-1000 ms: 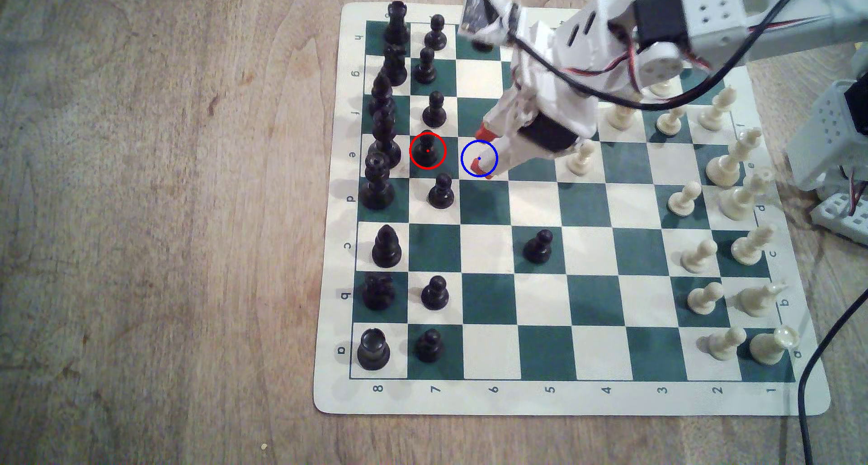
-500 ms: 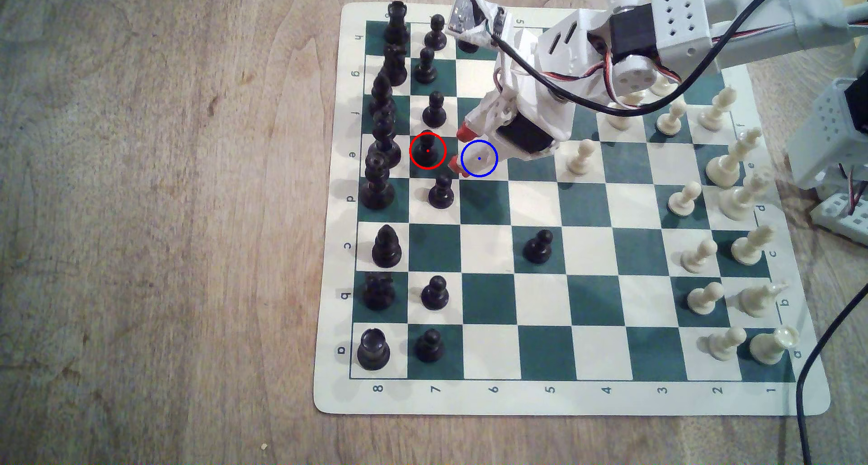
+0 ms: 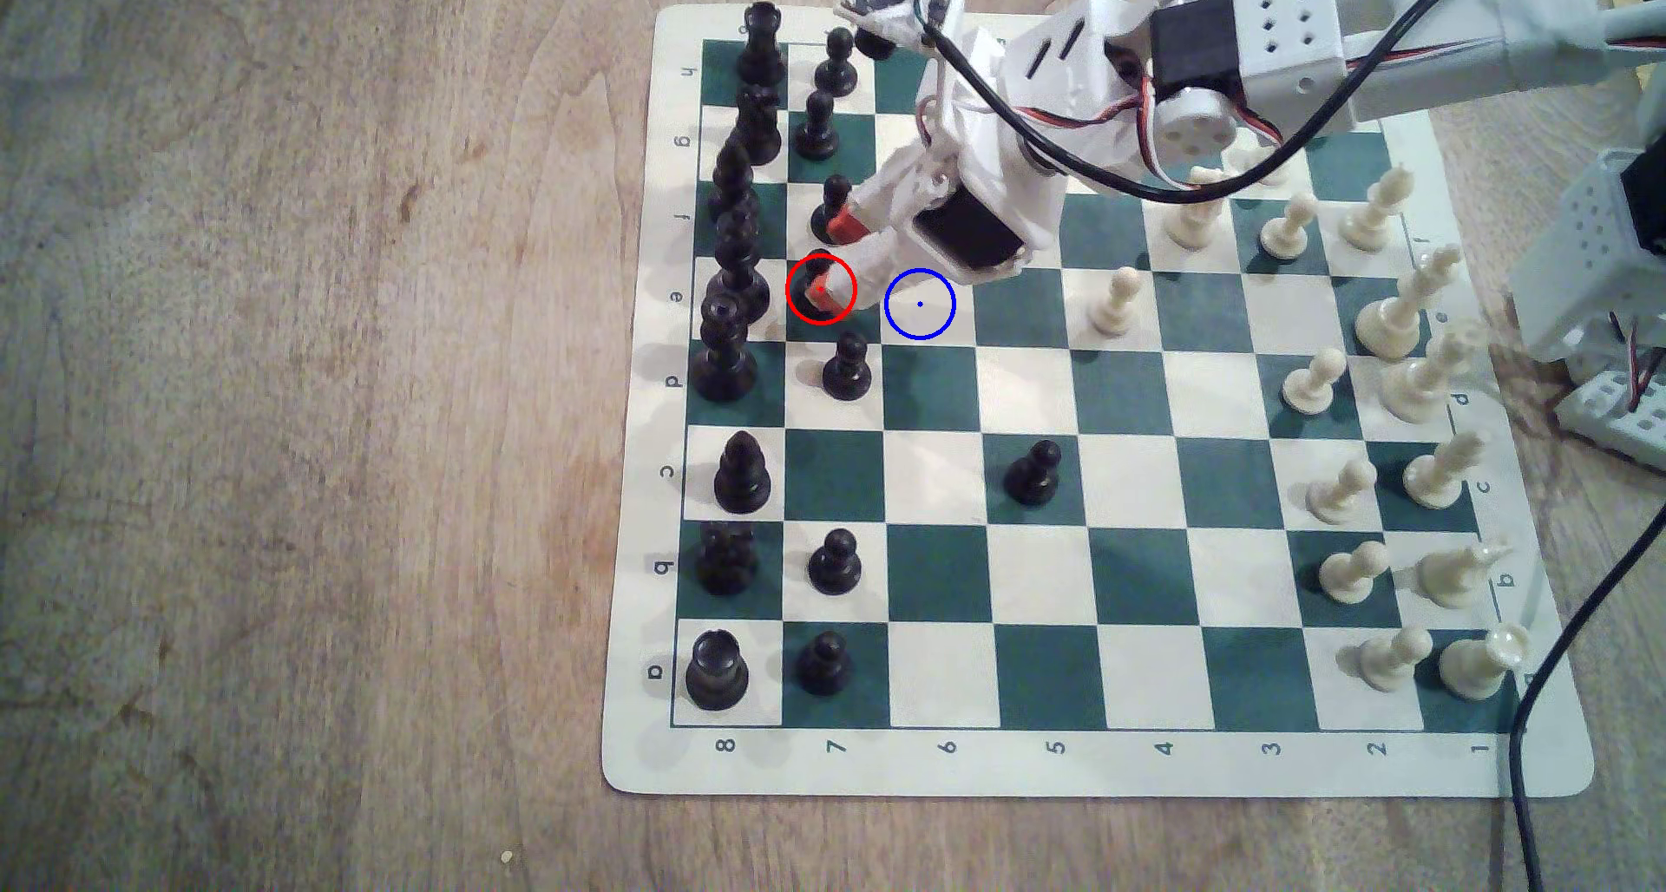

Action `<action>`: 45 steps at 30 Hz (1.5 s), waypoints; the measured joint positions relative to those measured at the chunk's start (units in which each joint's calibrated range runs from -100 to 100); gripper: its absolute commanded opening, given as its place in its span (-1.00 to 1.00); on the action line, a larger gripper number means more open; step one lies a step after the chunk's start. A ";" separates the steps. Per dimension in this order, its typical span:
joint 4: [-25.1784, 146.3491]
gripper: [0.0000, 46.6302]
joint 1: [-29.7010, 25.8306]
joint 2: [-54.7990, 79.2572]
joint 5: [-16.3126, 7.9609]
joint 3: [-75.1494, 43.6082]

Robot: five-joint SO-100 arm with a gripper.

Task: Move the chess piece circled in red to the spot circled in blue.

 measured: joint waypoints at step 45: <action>1.75 -0.86 -1.03 6.95 -0.68 -6.60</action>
